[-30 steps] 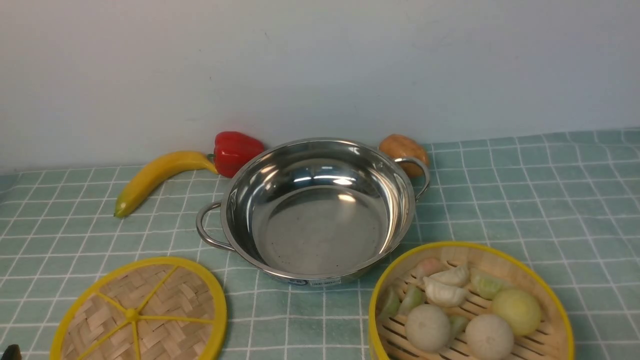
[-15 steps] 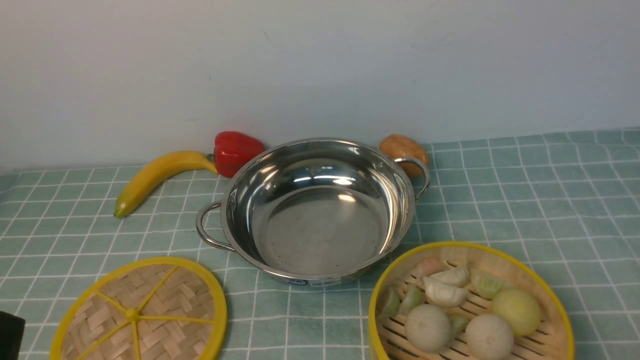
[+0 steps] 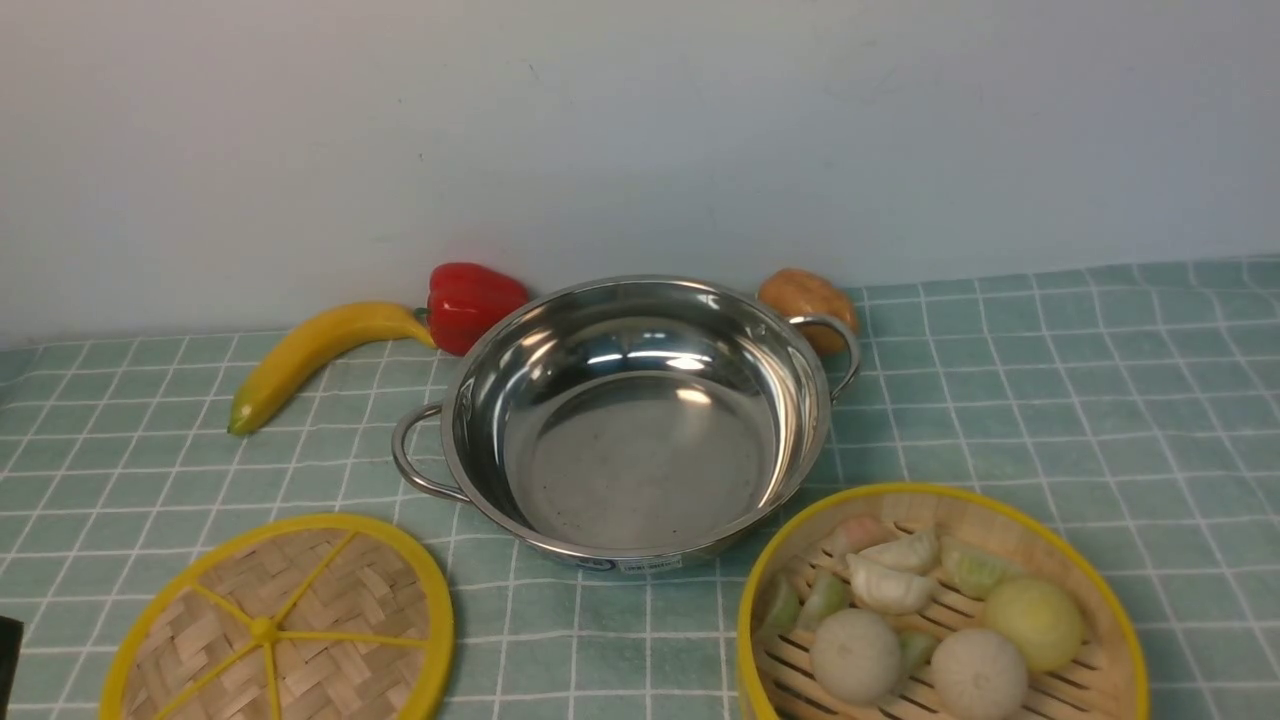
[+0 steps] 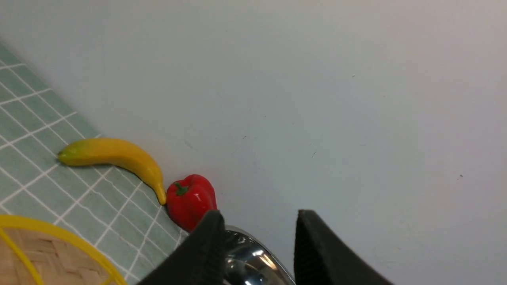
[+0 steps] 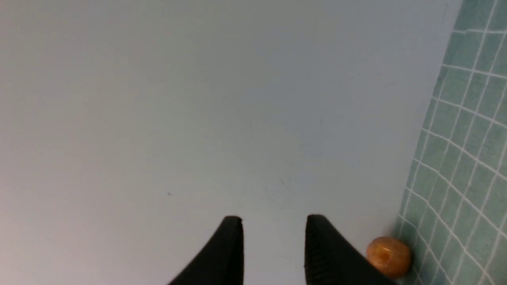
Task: Place the steamer in the pot on the blue tablecloth, and put the lid on the steamer.
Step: 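Reach for and grasp the rim of the bamboo steamer holding the buns with the right gripper, then place the bamboo steamer basket of food into the steel pot with the right gripper, then grasp the bamboo steamer lid lying on the table by its centre knob, then place the yellow bamboo steamer lid onto the steamer in the pot with the left gripper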
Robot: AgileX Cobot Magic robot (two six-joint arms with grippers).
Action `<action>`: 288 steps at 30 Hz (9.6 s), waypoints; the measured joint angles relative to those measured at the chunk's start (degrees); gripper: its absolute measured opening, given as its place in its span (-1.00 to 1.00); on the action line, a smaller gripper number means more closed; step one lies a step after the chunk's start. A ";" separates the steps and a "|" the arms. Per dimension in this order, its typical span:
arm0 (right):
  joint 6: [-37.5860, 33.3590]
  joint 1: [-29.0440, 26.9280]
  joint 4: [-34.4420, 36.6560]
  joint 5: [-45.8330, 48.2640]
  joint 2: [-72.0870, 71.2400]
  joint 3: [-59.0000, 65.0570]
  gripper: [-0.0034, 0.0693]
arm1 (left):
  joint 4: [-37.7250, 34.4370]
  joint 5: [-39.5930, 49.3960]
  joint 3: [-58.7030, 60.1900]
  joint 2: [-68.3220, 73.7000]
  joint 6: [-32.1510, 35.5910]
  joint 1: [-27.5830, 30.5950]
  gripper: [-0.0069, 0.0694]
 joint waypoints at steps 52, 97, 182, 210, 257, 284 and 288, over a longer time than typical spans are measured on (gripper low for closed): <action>46.22 -0.05 -129.92 -17.76 72.08 -73.88 -0.25 | 8.50 47.60 -41.57 53.23 41.20 0.00 -0.18; -12.21 -6.96 -75.72 47.47 73.20 -79.93 -0.25 | 9.83 48.99 -41.57 53.41 41.70 0.00 -0.18; -47.17 24.35 -31.95 69.51 106.52 -100.87 -0.75 | 10.74 50.18 -41.28 56.81 43.59 0.00 -0.18; -45.87 29.23 -34.28 71.12 142.06 -137.67 -0.75 | 10.97 48.51 -41.28 57.27 43.65 0.00 -0.18; -47.24 29.23 -30.62 69.89 64.34 -93.88 0.09 | 11.16 27.67 -41.28 89.62 43.67 0.00 -0.18; -43.22 29.23 -30.95 69.78 53.56 -76.49 -0.23 | 21.80 56.19 -84.33 94.05 38.60 -18.10 -0.52; -43.13 29.23 -30.95 69.78 53.56 -76.49 -0.23 | 21.48 54.99 -91.20 103.83 38.60 -25.47 -0.52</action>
